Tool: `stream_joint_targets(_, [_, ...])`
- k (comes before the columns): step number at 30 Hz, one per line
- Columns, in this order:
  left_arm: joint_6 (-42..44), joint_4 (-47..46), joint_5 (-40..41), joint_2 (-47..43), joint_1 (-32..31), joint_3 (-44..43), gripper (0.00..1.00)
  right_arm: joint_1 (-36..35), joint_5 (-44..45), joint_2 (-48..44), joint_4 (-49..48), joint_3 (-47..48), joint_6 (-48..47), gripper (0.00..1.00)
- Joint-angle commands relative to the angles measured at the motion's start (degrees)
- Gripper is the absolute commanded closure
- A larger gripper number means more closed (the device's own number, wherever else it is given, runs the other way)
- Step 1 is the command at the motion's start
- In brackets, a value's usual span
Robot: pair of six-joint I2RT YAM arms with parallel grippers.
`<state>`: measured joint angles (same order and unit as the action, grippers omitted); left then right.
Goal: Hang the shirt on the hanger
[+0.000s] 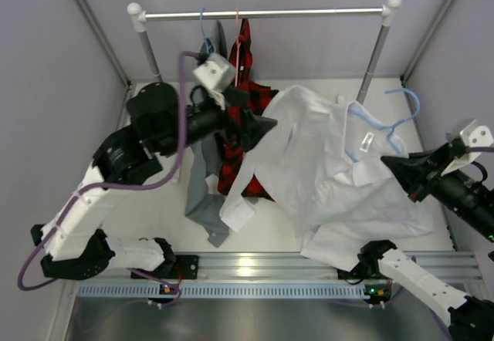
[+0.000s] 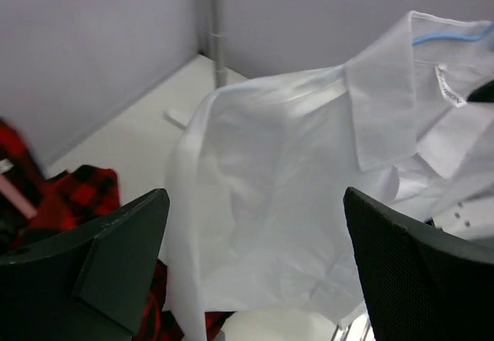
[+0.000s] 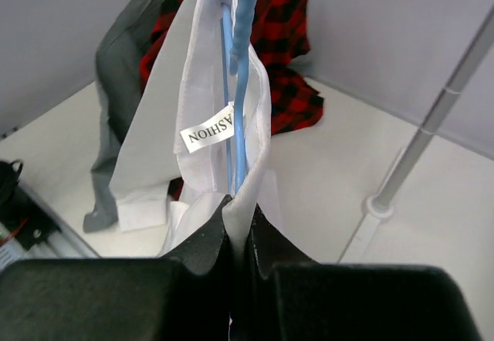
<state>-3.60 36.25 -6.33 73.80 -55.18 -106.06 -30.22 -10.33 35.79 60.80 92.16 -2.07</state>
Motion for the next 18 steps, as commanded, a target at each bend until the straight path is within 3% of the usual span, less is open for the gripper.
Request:
stream_joint_targets(1, [-8.71, -1.18, 24.57, -8.74, 0.16, -0.66, 0.02, -0.54, 15.15, 8.47, -1.12, 7.48, 4.6, 1.0])
stream_joint_targets(7, [-5.3, -1.18, 40.22, -23.69, 0.25, 12.78, 0.02, -0.46, 21.57, 22.63, -3.57, 14.71, 10.31, 1.0])
stream_joint_targets(11, [-1.77, -3.02, 59.09, -26.51, 0.16, 24.29, 0.02, -0.46, 28.07, 27.83, -11.56, 15.94, 13.14, 1.0])
stream_joint_targets(14, [0.95, -6.97, 66.15, -26.95, 0.25, 27.82, 0.02, -0.46, 29.48, 34.94, -13.95, 21.55, 12.79, 1.0])
stream_joint_targets(17, [0.44, -10.06, 66.36, -26.43, 3.57, 28.11, 0.02, -0.46, 31.77, 43.2, -13.6, 28.85, 11.82, 1.0])
stream_joint_targets(18, [-0.7, -8.32, 63.83, -26.17, 7.94, 27.23, 0.02, -0.46, 32.9, 44.88, -13.6, 30.08, 11.73, 1.0])
